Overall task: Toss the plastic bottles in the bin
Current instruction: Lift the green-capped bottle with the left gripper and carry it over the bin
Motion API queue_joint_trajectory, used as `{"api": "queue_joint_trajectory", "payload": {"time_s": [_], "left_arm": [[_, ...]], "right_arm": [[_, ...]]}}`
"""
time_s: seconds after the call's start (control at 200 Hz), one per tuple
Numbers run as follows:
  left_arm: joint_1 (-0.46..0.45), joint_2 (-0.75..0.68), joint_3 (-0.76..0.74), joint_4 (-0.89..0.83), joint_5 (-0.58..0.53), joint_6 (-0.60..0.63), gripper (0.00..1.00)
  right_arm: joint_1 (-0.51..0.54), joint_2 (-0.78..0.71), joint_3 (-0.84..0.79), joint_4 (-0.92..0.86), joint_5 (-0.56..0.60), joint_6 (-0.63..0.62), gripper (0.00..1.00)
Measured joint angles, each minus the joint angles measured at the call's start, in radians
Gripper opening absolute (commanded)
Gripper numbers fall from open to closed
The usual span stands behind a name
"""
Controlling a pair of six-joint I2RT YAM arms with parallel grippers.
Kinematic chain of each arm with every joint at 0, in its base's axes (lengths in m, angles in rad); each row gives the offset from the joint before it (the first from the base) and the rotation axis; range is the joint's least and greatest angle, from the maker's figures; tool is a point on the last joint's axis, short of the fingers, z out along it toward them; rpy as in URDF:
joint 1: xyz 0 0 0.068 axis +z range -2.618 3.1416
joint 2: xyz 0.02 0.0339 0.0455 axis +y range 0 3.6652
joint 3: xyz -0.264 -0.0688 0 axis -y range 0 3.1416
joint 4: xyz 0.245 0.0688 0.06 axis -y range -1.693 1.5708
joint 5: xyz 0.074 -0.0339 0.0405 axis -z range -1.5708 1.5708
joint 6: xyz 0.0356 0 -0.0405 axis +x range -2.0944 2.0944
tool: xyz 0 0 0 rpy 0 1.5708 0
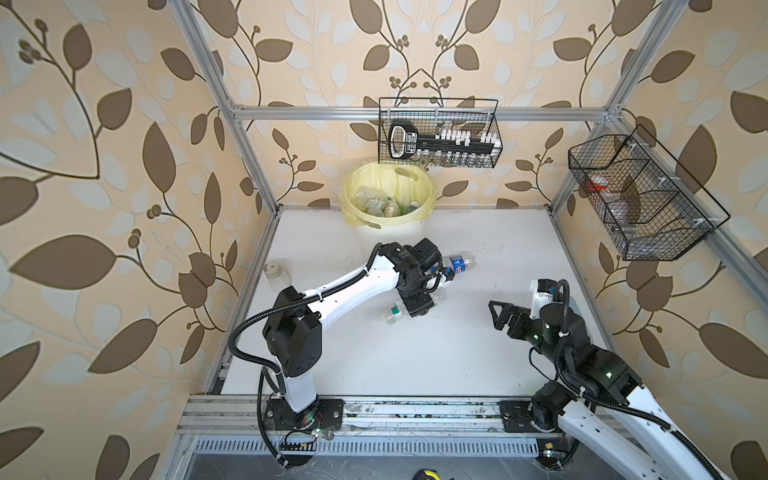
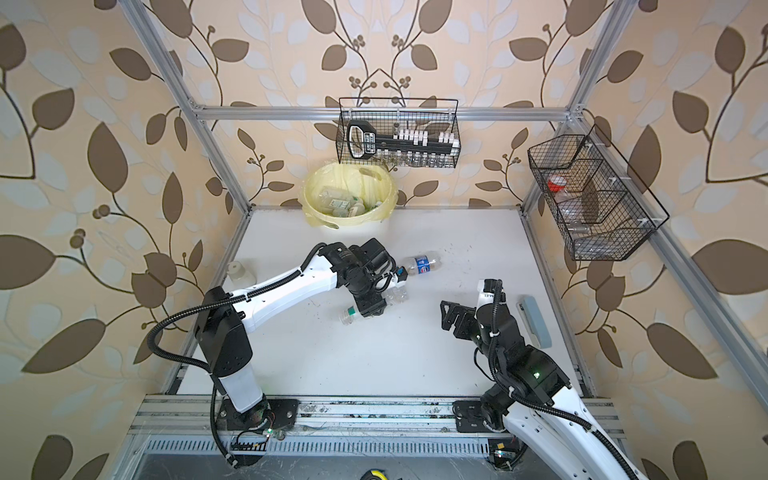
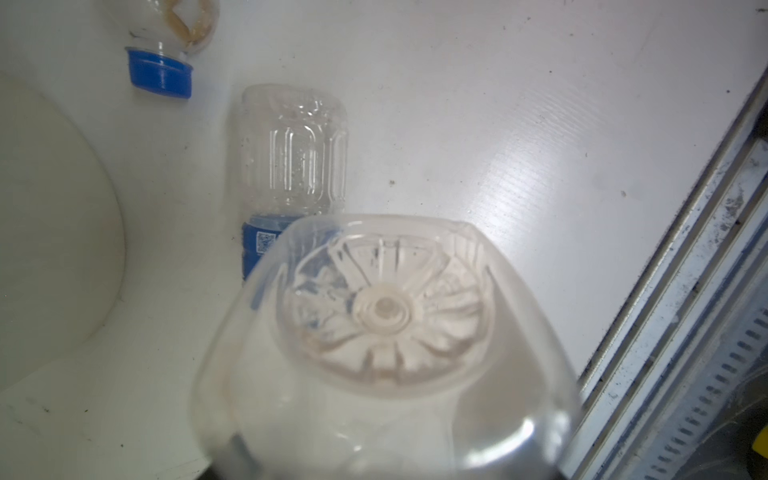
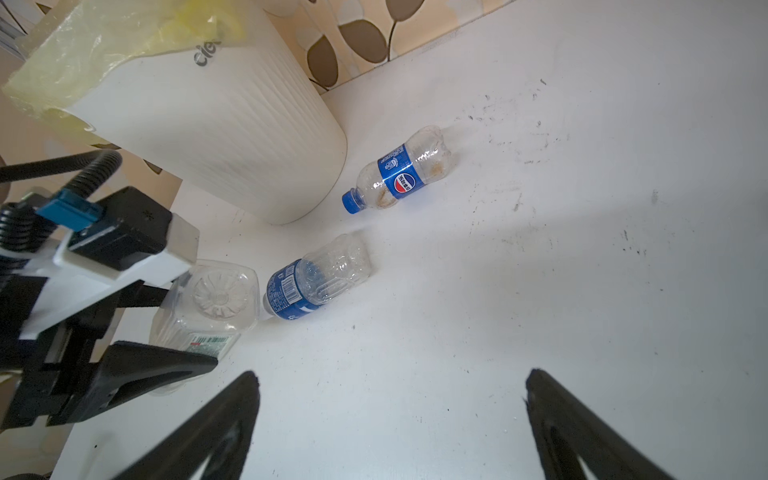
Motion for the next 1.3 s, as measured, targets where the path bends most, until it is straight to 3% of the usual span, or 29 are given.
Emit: {"api": "queue_joint_trajectory", "payload": {"time_s": [0.805,1.01,1.21,1.3], "left_arm": [[0.218,-0.257,-0.118,0.017,-0.082,-0.063,0.64],[0.328,-0.289,-0.093,-0.001,-0.076,-0.052,0.62],[0.439,-0.303,-0.082,-0.024,-0.025,-0.051,0.61],[0.526,-0.333,-0.082,-0.035,0.076,-0.055,0.60]], "right_arm": [[0.000,0.039,-0.016,0.044,-0.014,0.027,1.00],[0.000,0.046,-0.016,0.061,-0.024,0.035,1.00],[0.000,0.076,-0.016,0.083,-0.028,0.038,1.00],[0.000,0.115,-0.014,0.085,-0.028,0.037,1.00]]}}
